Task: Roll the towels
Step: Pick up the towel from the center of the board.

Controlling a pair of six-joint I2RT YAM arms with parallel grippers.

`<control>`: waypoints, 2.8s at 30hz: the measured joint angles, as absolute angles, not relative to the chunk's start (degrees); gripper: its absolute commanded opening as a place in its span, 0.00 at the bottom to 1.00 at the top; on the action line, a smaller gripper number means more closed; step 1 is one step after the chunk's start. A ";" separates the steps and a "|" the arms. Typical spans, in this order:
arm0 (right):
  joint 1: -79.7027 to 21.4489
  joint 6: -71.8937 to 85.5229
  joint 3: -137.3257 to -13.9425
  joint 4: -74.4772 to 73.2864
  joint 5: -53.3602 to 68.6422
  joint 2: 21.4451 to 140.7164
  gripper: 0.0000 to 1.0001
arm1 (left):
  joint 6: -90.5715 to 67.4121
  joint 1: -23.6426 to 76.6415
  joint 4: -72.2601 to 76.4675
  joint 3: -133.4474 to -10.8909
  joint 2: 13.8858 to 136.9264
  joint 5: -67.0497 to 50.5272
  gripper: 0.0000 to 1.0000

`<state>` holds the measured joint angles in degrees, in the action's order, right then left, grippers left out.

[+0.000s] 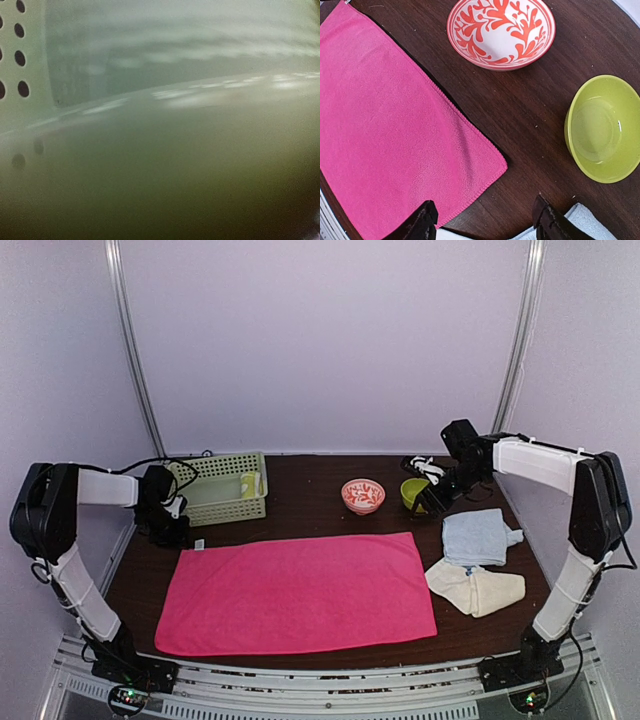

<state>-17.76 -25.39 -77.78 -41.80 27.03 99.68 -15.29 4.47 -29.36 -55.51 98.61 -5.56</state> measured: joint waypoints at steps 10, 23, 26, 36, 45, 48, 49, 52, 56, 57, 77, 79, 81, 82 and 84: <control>-17.76 -25.28 -77.78 -43.03 27.07 101.25 0.64 | -13.65 4.47 -29.52 -55.79 98.76 -4.78 0.16; -18.09 -25.23 -77.87 -44.36 28.47 102.04 0.64 | -14.68 4.47 -29.98 -51.66 93.45 -4.69 0.21; -18.26 -25.23 -77.87 -44.40 28.56 102.04 0.64 | -14.66 4.47 -29.67 -50.94 93.54 -4.71 0.21; -18.79 -25.28 -77.87 -44.40 28.58 102.54 0.63 | -14.39 4.45 -25.08 -50.59 95.42 -6.04 0.05; -19.33 -25.23 -77.91 -44.38 28.16 103.63 0.59 | -13.78 4.45 -24.38 -50.35 95.35 -6.39 0.00; -19.42 -24.93 -79.09 -44.40 27.11 105.93 0.53 | -13.82 4.45 -24.45 -50.13 94.48 -5.21 0.00; -19.42 -24.80 -79.53 -44.38 26.89 106.76 0.51 | -13.87 4.45 -24.47 -50.02 94.06 -4.73 0.00; -19.57 -23.92 -81.30 -44.40 26.28 110.24 0.47 | -14.15 4.43 -24.36 -49.67 91.74 -2.87 0.00; -20.67 -23.00 -82.30 -44.58 24.53 113.75 0.43 | -14.26 4.45 -23.90 -49.23 88.99 -2.13 0.00; -21.12 -22.61 -82.50 -44.58 23.83 114.50 0.42 | -14.26 4.45 -23.81 -49.21 88.92 -2.17 0.00; -22.48 -19.07 -86.06 -42.96 14.44 117.47 0.30 | -14.26 4.45 -23.83 -48.97 89.14 -2.76 0.00; -22.48 -19.07 -86.06 -42.98 14.46 118.06 0.27 | -14.26 4.45 -23.81 -48.97 89.14 -2.81 0.00; -22.48 -19.09 -86.06 -42.98 14.46 118.87 0.25 | -14.26 4.45 -23.83 -48.97 89.17 -2.81 0.00; -22.48 -19.07 -86.06 -43.00 14.50 119.22 0.24 | -14.26 4.45 -23.81 -48.97 89.17 -2.81 0.00; -22.48 -19.09 -86.37 -43.00 14.55 119.33 0.20 | -14.26 4.45 -23.83 -48.97 89.17 -2.81 0.00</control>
